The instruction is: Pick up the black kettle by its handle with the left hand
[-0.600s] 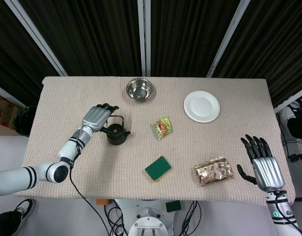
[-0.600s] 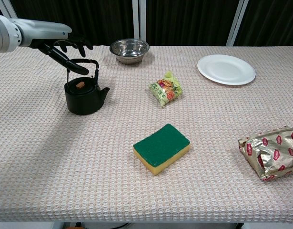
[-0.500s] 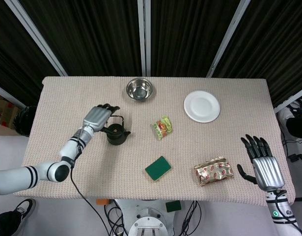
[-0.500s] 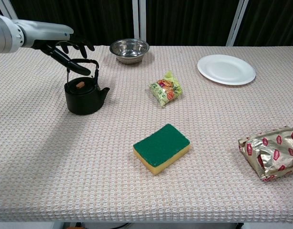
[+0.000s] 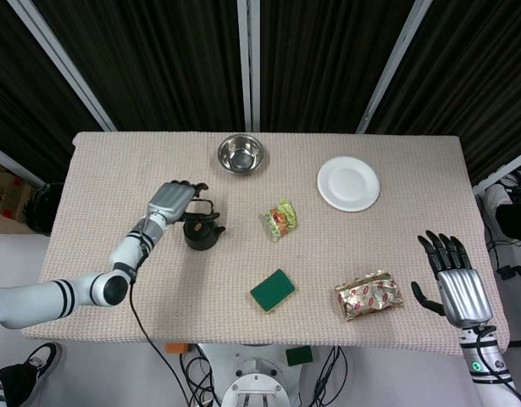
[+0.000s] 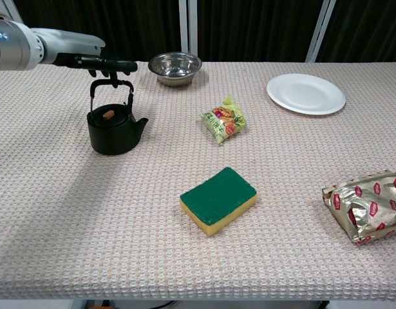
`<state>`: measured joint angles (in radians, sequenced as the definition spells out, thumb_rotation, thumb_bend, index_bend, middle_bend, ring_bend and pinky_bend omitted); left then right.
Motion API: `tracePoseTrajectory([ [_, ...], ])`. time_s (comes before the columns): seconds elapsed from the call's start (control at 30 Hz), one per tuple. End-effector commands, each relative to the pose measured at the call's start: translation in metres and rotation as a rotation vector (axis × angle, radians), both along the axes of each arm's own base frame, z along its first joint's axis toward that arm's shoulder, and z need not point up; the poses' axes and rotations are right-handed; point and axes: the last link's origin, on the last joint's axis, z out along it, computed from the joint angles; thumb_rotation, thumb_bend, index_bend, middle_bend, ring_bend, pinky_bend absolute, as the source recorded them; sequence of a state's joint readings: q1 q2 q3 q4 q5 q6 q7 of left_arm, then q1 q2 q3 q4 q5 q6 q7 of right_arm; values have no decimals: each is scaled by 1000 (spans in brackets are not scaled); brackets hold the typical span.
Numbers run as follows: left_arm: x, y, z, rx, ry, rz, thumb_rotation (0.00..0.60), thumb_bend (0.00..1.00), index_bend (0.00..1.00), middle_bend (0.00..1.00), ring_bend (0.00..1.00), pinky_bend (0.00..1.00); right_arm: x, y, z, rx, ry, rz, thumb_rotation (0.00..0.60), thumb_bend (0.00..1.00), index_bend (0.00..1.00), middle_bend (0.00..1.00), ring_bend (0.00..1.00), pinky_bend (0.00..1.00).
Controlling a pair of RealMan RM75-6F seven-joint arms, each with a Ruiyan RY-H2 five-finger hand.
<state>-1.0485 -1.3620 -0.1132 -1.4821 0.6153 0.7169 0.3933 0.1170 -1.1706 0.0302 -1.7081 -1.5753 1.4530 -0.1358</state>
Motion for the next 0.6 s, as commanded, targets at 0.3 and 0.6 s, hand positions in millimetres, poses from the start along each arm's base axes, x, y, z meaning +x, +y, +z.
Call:
tracePoseTrajectory([
  [0.3,2,7,-2,11,27,49,0,0,336,417,293,333,-1,-1,0,6,-2,-9,535,346,0,0,0,0],
  [0.6,5,8,-7,-16,18,68,0,0,388,469,342,322,-2,-3,-1,5,-1,-19,535,351,0,0,0,0],
])
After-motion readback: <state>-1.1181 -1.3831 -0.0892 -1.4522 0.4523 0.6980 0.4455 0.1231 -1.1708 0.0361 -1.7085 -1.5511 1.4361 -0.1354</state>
